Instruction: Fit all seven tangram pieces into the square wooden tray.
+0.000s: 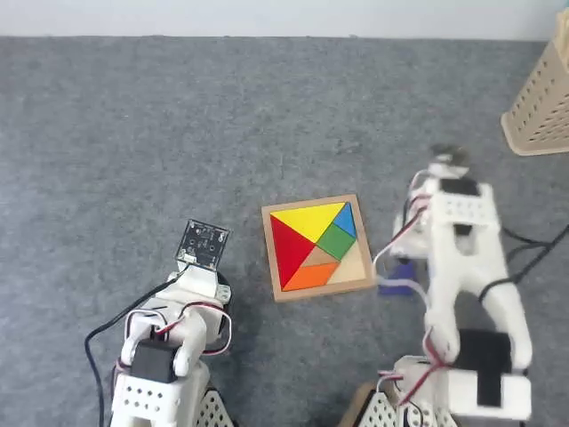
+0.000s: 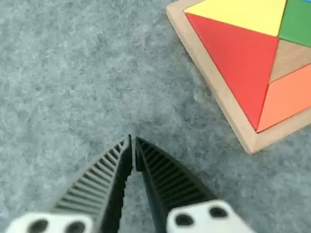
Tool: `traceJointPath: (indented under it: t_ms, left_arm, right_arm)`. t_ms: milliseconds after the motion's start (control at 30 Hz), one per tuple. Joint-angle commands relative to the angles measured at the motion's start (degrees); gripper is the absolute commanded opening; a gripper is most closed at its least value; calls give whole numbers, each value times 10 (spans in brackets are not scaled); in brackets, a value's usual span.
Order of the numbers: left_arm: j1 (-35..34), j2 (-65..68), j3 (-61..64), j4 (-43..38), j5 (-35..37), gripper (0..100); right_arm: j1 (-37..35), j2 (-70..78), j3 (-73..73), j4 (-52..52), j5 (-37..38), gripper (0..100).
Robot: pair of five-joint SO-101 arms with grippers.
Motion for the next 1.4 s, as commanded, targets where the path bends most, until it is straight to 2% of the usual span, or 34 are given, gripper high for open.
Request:
traceJointPath:
  t_ms: [0,100,300,533,700,933,1133,1267,1367]
  left_arm:
    - [-4,-11,-10,4,5,12]
    - [-4,-11,-10,4,5,12]
    - [-4,-11,-10,4,5,12]
    - [-4,-11,-10,4,5,12]
    - [-4,-11,-10,4,5,12]
    - [-4,-11,-10,4,5,12]
    - [-4,-11,-10,4,5,12]
    - [-4,-11,-10,4,5,12]
    - [-4,-11,-10,4,5,12]
  right_arm:
    - [-50,-28,24,-26,-36,204]
    - [-60,9,3,-32,-96,205]
    - [-58,128,-65,-6,-96,202]
    - [22,201,-114,-5,-90,109]
    - [65,207,-163,-1,-28,58]
    - [63,207,-244,0,46,10]
    - [60,202,-303,4,116,7]
    - [22,189,-295,45,162,7]
    - [-38,160,-271,61,133,7]
